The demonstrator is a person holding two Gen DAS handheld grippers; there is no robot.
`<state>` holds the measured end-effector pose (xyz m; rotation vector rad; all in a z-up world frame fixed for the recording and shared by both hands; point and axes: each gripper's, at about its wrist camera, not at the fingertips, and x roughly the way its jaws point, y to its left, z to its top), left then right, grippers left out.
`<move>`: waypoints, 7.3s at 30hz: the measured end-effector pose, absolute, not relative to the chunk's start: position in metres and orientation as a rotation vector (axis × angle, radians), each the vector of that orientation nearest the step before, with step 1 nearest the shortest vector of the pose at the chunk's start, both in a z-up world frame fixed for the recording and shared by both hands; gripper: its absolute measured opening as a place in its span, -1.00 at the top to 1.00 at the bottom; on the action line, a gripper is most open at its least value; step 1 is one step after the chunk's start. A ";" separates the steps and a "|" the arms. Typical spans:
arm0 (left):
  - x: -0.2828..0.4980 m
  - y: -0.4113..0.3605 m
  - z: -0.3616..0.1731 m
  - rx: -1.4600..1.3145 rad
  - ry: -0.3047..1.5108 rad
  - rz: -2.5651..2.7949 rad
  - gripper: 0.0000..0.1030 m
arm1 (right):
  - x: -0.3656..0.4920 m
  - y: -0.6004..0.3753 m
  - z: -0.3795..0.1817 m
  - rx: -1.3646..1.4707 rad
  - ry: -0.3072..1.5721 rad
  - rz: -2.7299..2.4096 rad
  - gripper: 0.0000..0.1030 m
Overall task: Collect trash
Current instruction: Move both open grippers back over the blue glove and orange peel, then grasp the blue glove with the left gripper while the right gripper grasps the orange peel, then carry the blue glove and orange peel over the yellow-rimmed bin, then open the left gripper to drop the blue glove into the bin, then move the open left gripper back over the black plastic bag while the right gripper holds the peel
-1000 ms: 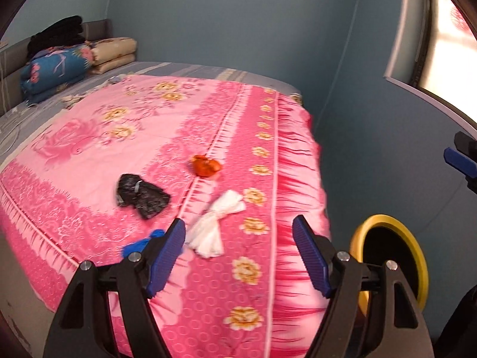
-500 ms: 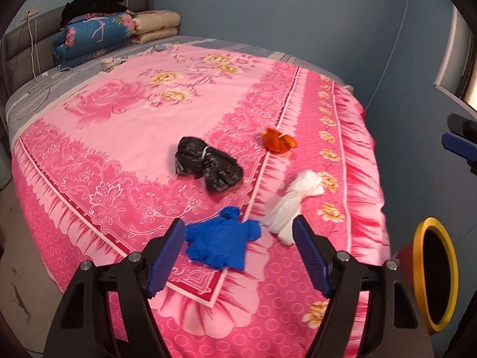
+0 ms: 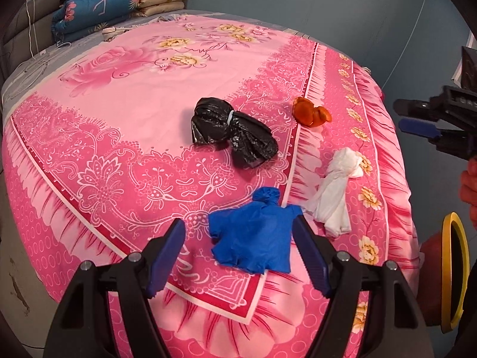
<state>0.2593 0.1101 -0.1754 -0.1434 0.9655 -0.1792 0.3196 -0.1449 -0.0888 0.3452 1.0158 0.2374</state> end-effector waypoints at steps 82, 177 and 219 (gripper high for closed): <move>0.268 0.126 -0.181 -0.325 0.933 -0.267 0.55 | 0.445 -0.090 -0.161 0.236 1.043 0.173 0.64; 0.084 -0.229 -0.054 0.093 0.787 -0.898 -0.09 | -0.058 -0.430 0.081 0.405 0.385 -0.287 0.12; 0.140 -0.098 -0.015 -0.057 0.630 -0.579 -0.43 | -0.021 -0.374 0.092 0.334 0.408 -0.088 -0.23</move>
